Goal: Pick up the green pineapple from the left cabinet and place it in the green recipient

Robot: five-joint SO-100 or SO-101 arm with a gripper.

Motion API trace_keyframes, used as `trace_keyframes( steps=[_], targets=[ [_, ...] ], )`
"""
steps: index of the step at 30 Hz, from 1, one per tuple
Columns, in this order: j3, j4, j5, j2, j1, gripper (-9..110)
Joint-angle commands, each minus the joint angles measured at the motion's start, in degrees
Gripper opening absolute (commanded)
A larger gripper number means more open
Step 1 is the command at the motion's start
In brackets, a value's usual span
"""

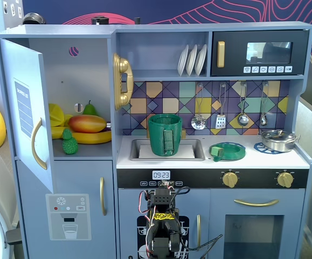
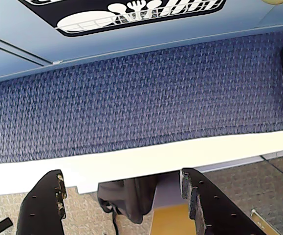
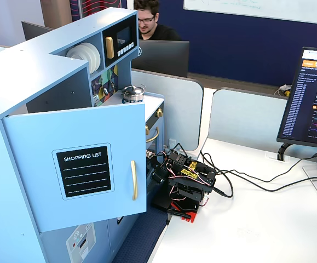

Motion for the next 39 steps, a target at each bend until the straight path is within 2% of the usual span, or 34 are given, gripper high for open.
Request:
trace_keyframes(
  steps=[1,12,16,21,27,32,36,39],
  targets=[
    [-0.18,10.55,-1.49,-0.7,0.88,0],
    [-0.18,10.55,-1.49,-0.7,0.88,0],
    [-0.35,8.61,-5.98,-0.79,-1.49,0],
    [-6.33,-16.08,3.08,-0.97,-16.79,0],
    [-15.82,-54.67,-7.91,-11.87,-37.44,0],
    [-28.39,-60.29,-12.66,-22.24,-47.2,3],
    [-37.44,-66.09,-12.92,-31.99,-48.87,4],
    [-43.77,-69.08,-11.69,-38.32,-49.48,10]
  ],
)
